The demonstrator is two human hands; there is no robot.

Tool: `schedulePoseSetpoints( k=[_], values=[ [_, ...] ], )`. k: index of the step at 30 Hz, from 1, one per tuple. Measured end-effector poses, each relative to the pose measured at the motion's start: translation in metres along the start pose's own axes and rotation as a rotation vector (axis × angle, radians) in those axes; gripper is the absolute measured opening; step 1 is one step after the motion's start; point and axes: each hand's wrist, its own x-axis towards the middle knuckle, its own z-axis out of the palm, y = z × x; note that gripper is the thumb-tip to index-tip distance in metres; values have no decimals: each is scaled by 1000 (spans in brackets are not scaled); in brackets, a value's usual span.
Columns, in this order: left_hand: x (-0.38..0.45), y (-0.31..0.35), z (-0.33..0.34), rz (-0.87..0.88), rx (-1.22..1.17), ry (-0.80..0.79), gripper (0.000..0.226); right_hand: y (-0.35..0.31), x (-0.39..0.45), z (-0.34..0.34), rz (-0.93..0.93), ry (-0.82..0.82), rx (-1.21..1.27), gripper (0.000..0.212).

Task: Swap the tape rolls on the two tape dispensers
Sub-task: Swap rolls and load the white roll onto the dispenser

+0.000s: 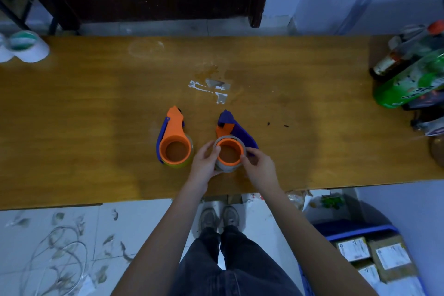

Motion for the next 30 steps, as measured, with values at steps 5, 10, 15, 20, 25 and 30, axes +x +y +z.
schedulePoseSetpoints(
  k=[5, 10, 15, 20, 25, 30],
  values=[
    [4, -1, -1, -8, 11, 35, 41, -4, -6, -5, 26, 4, -249, 30],
    [8, 3, -2, -17, 42, 74, 32, -11, 7, -27, -216, 276, -328, 23],
    [5, 7, 2, 36, 95, 89, 24, -20, 54, -25, 206, -269, -46, 50],
    [-3, 23, 2, 183, 373, 80, 30, -18, 49, -7, 309, -404, 130, 27],
    [-20, 56, 3, 315, 778, 77, 43, -18, 35, 3, 502, -485, 424, 23],
    [-36, 73, 15, 447, 1101, 13, 59, -22, 25, 11, 574, -445, 825, 18]
  ],
)
